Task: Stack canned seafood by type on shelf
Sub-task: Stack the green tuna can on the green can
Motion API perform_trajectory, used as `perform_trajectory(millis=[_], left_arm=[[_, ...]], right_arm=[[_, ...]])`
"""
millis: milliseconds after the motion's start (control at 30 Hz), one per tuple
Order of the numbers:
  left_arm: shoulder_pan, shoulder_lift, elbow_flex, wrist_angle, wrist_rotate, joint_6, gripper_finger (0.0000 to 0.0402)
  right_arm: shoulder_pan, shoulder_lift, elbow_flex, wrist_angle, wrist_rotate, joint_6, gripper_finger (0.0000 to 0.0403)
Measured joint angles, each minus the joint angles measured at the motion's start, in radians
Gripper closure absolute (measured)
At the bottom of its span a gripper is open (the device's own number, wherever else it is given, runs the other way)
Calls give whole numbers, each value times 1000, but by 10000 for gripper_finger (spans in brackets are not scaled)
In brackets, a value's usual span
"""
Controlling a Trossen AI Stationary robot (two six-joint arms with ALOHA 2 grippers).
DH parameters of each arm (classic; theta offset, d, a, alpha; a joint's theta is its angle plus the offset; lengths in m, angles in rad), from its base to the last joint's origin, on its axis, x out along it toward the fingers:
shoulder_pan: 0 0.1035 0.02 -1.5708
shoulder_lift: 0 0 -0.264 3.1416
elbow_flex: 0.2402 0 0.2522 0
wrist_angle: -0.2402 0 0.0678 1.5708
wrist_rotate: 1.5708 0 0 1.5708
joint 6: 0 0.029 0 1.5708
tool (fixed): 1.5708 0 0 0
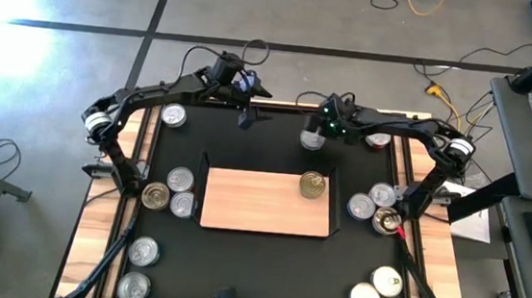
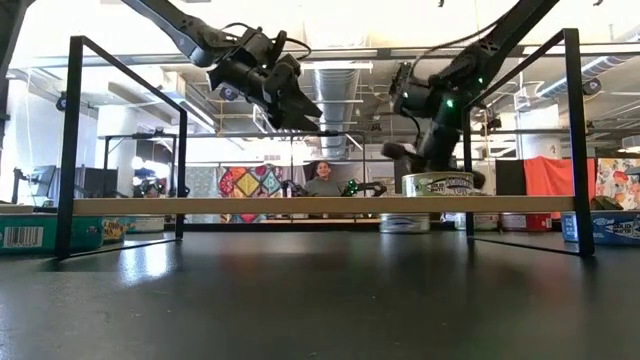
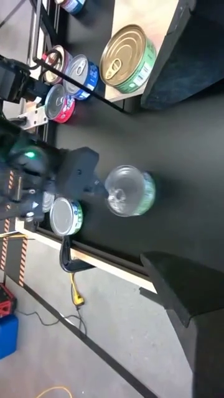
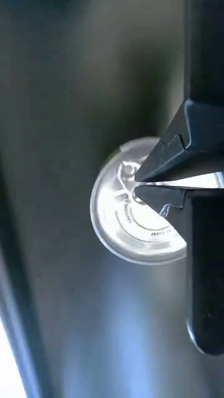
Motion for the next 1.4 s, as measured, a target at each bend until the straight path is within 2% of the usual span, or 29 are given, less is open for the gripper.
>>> perform_trajectory(millis=[200, 367, 533, 800, 1033, 1233, 1400], left_arm=[[0, 1, -4, -35, -9, 6, 25], [0, 46, -29, -38, -19, 41, 25], [0, 119, -30, 5, -15, 64, 25], [0, 225, -19, 15, -6, 88, 25], [-3, 277, -19, 30, -8, 134, 25], [-18, 299, -19, 53, -11, 155, 25], [-61, 306, -19, 39, -107, 237, 25]], right_arm=[[-41, -3, 80, -219, 101, -118, 390], [-60, 24, 61, -225, 90, -138, 390], [-45, 93, 63, -188, 21, -130, 390], [-20, 159, 96, -165, -10, -151, 390], [-14, 211, 101, -17, -129, -183, 390], [7, 277, 115, 77, -184, -183, 390], [32, 290, 135, 102, -182, -207, 390]])
